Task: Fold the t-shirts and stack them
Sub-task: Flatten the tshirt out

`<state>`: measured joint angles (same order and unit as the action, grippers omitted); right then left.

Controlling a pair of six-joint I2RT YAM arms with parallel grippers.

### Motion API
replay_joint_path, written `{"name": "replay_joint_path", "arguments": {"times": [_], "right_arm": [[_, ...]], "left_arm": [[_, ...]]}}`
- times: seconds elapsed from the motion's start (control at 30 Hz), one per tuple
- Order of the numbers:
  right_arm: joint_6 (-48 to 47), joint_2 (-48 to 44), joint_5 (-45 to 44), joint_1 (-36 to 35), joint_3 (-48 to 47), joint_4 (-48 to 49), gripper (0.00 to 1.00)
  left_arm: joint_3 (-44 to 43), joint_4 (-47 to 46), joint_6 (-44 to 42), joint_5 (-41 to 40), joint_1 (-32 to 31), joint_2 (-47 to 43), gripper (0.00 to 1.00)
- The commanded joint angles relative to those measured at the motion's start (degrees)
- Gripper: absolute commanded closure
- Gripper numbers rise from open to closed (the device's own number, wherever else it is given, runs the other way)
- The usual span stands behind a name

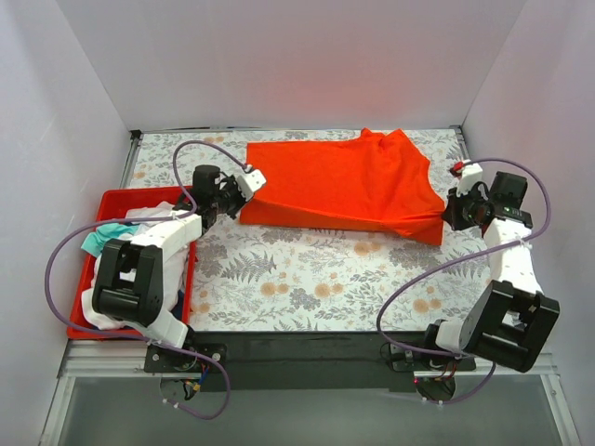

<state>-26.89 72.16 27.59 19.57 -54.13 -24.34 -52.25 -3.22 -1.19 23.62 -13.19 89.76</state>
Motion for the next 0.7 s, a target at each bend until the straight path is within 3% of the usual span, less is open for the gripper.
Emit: {"name": "replay_joint_path", "arguments": {"times": [0.0,0.17,0.3,0.37,0.4,0.43,0.53,0.6,0.67], "right_arm": [[-11.1,3.8,-2.3,-0.2,-1.6,-9.2,0.99],[-24.9,5.2,-6.4,-0.2,-0.5,-22.8,0.99],[-33.5,2.3,-6.2,-0.3,2.6,-34.2,0.99],[-40.2,0.8,-6.1,-1.3,4.1,-41.4,0.99],[-42.3,0.3,-6.5,-1.6,6.0,-43.1,0.94],[-43.5,-0.4,-7.2,-1.7,7.2,-44.0,0.74],[-45.7,-2.4,-10.0,-1.8,7.8,-44.7,0.4],[-44.0,-1.9,-8.7,-1.8,5.7,-44.5,0.35],[-41.4,0.9,-4.5,-1.8,0.5,-44.5,0.35]], "left_arm": [[-1.0,9.8,-5.6,2.8,0.4,-1.9,1.0],[0.1,29.9,-18.5,8.5,0.5,-8.6,0.97],[5.3,37.8,-26.8,9.0,0.4,-14.2,0.94],[9.7,39.4,-29.8,8.0,0.4,-17.7,0.87],[11.0,39.1,-31.5,7.2,0.5,-18.6,0.84],[12.4,38.2,-31.3,5.8,0.5,-19.3,0.77],[13.7,35.7,-28.4,4.6,0.5,-20.1,0.69],[10.5,35.7,-25.5,5.9,0.5,-19.1,0.56],[7.5,36.4,-20.4,9.0,0.5,-17.3,0.55]]}}
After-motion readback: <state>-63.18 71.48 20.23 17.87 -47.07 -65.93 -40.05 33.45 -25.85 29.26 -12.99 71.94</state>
